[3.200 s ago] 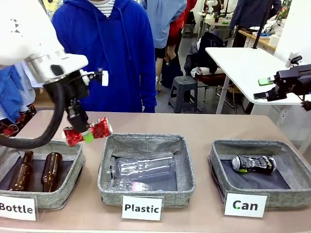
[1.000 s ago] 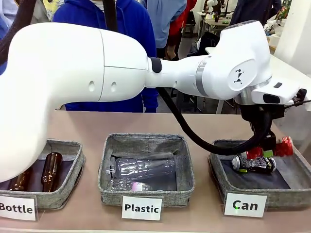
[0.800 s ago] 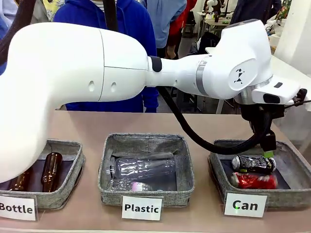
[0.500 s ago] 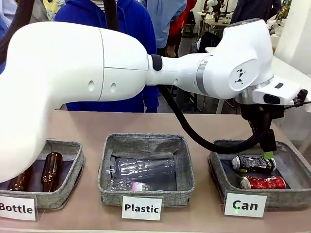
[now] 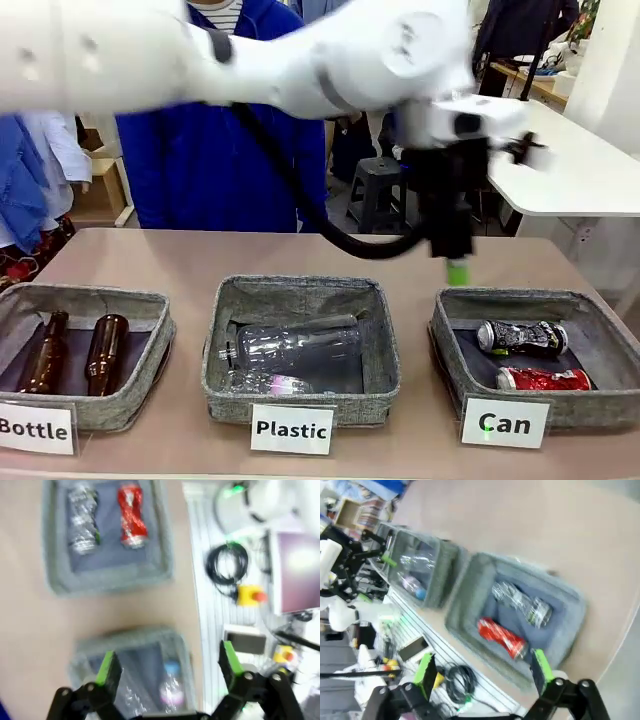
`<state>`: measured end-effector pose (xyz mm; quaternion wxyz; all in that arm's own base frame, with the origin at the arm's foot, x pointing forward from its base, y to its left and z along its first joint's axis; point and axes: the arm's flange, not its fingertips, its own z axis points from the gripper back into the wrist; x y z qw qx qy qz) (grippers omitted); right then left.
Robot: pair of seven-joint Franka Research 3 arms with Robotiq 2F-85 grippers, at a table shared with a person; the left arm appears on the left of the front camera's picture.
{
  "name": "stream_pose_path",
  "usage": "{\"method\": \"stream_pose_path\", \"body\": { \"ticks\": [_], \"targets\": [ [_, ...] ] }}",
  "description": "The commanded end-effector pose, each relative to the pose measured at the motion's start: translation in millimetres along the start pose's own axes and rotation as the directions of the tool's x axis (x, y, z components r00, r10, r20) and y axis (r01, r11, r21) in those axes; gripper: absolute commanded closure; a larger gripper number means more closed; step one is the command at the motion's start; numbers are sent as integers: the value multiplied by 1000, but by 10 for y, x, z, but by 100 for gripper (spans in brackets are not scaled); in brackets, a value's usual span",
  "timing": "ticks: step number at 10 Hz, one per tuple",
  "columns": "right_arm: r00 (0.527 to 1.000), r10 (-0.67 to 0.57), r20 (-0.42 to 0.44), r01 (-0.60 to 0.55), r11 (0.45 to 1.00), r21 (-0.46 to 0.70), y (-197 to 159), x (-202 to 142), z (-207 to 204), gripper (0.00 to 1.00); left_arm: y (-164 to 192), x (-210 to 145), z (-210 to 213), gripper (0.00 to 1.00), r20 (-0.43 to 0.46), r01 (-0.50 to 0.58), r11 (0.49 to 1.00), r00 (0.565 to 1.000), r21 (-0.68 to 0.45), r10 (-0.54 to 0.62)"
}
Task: Sort the can waste into the basket.
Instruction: Pick up the can waste from the table and place it in the right Fabric basket.
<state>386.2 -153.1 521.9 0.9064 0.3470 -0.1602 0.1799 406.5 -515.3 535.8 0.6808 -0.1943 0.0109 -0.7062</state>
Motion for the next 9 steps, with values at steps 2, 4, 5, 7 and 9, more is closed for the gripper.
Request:
{"method": "stream_pose_path", "body": {
  "ticks": [2, 4, 5, 7, 9],
  "targets": [
    [997, 7, 78, -23, 980, 196, 114, 811, -677, 0, -214, -1690, 712, 0, 187, -125, 985, 971, -119, 146],
    [987, -123, 103, 72, 915, 398, 334, 974, -1324, 0, -24, -2872, 1130, 0, 345, -462, 857, 785, -228, 515],
    [983, -167, 76, 110, 870, 481, 437, 957, -1590, 0, 82, -3584, 1205, 0, 388, -525, 750, 644, -403, 659],
    [965, -224, 133, 135, 868, 478, 502, 973, -1681, 0, 145, -4751, 1058, 0, 569, -474, 573, 169, -669, 804],
    [965, -256, 49, 202, 853, 481, 344, 998, -1644, 0, 88, -5567, 473, 0, 652, -276, 593, -256, -757, 713]
  ]
}}
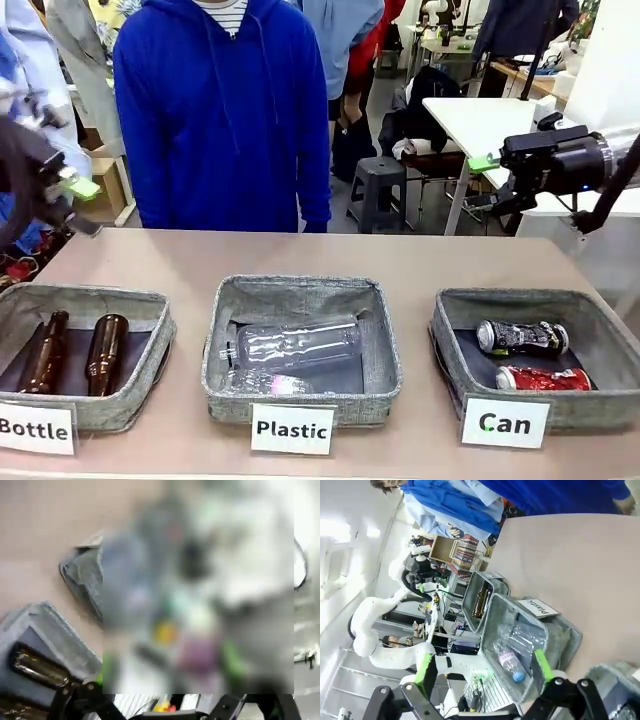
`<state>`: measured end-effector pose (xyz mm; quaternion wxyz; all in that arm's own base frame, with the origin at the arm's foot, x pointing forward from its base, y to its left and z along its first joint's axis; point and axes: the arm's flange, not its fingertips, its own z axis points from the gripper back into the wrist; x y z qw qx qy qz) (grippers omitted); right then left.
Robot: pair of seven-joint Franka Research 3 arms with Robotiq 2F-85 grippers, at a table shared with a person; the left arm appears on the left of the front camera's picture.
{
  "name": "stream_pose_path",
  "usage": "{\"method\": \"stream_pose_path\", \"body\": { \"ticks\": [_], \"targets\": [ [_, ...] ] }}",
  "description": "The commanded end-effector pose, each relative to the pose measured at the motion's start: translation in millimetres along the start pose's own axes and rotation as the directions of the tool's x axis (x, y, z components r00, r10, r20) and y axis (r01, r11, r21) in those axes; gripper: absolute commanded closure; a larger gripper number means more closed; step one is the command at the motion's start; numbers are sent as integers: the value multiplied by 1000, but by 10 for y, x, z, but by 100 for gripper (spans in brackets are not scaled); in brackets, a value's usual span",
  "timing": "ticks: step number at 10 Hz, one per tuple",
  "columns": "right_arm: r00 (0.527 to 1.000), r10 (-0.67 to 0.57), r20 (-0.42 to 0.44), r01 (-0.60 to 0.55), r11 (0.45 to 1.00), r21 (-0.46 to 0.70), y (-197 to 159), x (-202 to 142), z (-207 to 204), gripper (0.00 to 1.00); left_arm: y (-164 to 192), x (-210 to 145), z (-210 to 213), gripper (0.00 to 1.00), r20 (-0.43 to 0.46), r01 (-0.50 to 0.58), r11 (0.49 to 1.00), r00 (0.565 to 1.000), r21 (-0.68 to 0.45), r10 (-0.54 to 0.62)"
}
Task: Sort the can waste into the basket.
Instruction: Pick up the can waste from the table and place it in the right Fabric basket.
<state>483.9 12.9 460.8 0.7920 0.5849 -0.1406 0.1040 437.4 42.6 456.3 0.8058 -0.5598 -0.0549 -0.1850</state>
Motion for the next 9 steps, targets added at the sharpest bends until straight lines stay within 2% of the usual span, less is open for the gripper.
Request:
{"method": "stream_pose_path", "body": {
  "ticks": [1, 2, 9],
  "targets": [
    [1000, 23, -6, -23, 1000, 8, 27, -2, -74, 0, 530, -503, -132, 0, 733, 33, 937, 632, -348, 250],
    [1000, 23, -6, -23, 1000, 8, 27, -2, -74, 0, 0, 0, 0, 0, 0, 0, 1000, 1000, 0, 0],
    [1000, 23, -6, -23, 1000, 8, 27, -2, -74, 0, 0, 0, 0, 0, 0, 0, 1000, 1000, 0, 0]
  ]
}}
